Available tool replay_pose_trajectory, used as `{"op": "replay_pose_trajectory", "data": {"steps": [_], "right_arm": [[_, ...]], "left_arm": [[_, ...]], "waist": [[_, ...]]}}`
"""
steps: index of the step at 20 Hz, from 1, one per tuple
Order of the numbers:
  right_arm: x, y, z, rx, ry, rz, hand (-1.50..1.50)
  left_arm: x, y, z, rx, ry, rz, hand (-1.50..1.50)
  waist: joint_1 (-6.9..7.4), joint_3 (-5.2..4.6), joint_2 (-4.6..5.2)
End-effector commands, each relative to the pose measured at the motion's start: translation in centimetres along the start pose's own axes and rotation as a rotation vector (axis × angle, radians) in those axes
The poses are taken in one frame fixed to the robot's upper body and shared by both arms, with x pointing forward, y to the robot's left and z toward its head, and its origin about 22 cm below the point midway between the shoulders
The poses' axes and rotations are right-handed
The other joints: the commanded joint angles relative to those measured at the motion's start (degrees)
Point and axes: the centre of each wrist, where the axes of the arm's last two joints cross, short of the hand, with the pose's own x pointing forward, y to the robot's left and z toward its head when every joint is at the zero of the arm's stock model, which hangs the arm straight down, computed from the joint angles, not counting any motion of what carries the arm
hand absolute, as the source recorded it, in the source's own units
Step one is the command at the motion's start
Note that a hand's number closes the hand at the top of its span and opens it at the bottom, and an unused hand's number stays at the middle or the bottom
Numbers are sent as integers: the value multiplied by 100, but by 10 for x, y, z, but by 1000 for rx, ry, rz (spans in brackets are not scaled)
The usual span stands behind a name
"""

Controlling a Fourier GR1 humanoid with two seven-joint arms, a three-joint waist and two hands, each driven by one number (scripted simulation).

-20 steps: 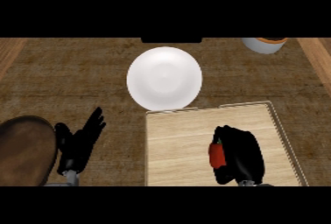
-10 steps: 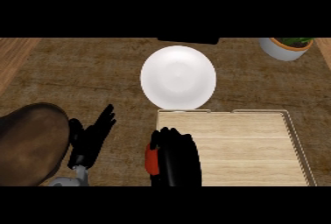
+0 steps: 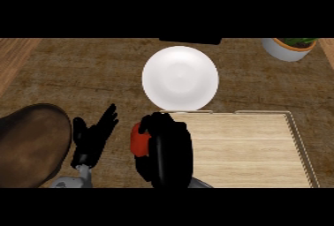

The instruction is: Pick the bell pepper from the tray and place it in the plate

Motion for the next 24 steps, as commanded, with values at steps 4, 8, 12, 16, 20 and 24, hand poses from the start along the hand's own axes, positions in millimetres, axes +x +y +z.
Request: {"op": "replay_pose_trajectory", "data": {"steps": [4,8,12,16,20,24], "right_arm": [[1,0,-28,-183,211,-257,150],[-13,16,-48,-267,219,-226,150],[-29,28,-75,-343,241,-170,150],[-58,42,-96,-402,297,-147,150],[-74,50,-117,-448,295,-153,150],[-82,50,-149,-476,313,-133,150]], "left_arm": [[0,5,1,8,9,-12,0],[-6,0,4,5,0,6,0],[-6,13,1,36,6,9,0],[-15,7,10,31,-3,10,0],[1,-2,4,22,-5,23,0],[4,0,1,31,-18,19,0]], "waist": [[-16,6,26],[-97,-5,22],[-157,-8,45],[-132,-2,53],[-176,2,63],[-152,1,89]]}}
